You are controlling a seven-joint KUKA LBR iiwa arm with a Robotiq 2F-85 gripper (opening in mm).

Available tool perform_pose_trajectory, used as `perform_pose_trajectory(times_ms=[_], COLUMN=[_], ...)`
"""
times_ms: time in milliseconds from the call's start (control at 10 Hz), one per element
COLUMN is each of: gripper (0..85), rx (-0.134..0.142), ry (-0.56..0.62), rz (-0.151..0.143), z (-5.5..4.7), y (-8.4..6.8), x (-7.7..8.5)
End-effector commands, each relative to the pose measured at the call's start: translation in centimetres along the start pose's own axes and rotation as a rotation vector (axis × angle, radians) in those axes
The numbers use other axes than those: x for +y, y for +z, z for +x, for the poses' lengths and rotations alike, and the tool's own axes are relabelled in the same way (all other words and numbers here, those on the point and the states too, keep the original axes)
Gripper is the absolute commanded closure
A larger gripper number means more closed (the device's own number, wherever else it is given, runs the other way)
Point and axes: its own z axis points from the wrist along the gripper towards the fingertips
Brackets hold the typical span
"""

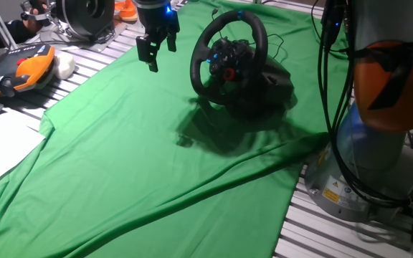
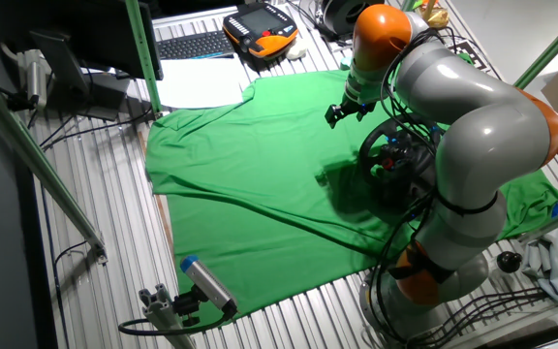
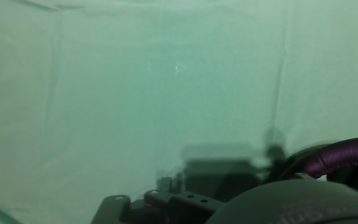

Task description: Rotate the steering wheel 90 degrees clockwise

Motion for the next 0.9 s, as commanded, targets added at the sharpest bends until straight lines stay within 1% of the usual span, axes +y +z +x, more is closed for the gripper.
perform_pose_trajectory(times_ms=[0, 400, 600, 800], gripper=[85.0, 85.0, 85.0, 85.0], rx=[0.337, 0.337, 0.341, 0.339], ry=[-0.15, -0.156, -0.169, -0.16], rz=[0.002, 0.001, 0.027, 0.03], z=[-0.01, -0.01, 0.01, 0.01], y=[-0.03, -0.03, 0.01, 0.01], x=[0.01, 0.01, -0.02, -0.01])
